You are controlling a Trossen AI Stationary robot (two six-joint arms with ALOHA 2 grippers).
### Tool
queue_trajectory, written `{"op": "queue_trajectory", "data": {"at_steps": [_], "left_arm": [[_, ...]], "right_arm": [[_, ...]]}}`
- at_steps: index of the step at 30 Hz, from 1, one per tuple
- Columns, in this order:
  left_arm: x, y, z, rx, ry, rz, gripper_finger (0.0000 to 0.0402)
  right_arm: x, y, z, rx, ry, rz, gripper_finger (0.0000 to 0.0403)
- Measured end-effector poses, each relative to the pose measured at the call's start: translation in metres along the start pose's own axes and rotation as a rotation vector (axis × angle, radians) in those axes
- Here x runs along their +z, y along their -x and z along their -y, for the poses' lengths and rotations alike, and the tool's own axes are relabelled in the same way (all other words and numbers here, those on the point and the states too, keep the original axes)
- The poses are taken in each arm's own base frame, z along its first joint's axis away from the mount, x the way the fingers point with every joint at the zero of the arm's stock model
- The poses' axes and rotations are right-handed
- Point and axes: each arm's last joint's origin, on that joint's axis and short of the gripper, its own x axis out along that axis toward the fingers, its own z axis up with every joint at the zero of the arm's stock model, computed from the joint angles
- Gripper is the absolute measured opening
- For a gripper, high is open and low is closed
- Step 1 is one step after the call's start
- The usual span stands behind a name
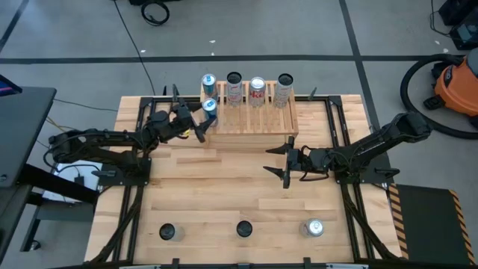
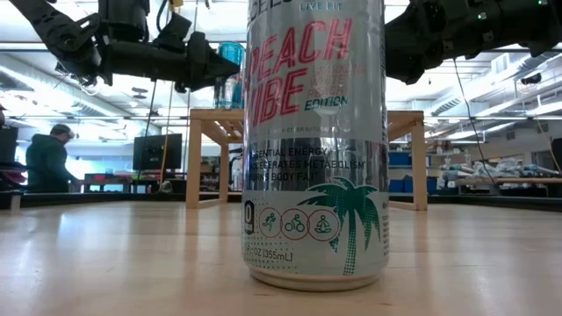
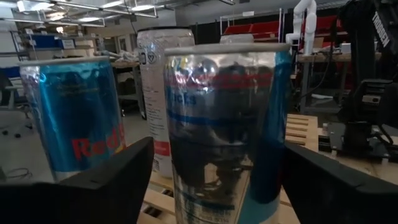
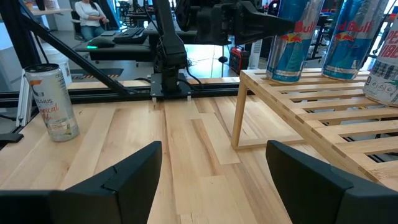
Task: Place canned beverage on shelf
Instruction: Put the blue soda can on the shelf aligned with the other blue soda cans, then put the white and pink soda can on the shelf aligned with the white and pink soda can
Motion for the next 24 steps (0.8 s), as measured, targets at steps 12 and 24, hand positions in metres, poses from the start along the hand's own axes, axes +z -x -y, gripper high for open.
{"op": "queue_trajectory", "data": {"at_steps": [12, 24], "left_arm": [[0.026, 0.008, 0.001, -0.005, -0.018, 0.105, 0.0332], [0.056, 0.008, 0.003, -0.016, -0.027, 0.198, 0.0332]], "right_arm": [[0.000, 0.000, 0.000, 0.000, 0.000, 0.000, 0.0297], [0.000, 0.000, 0.000, 0.000, 0.000, 0.000, 0.0297]]}}
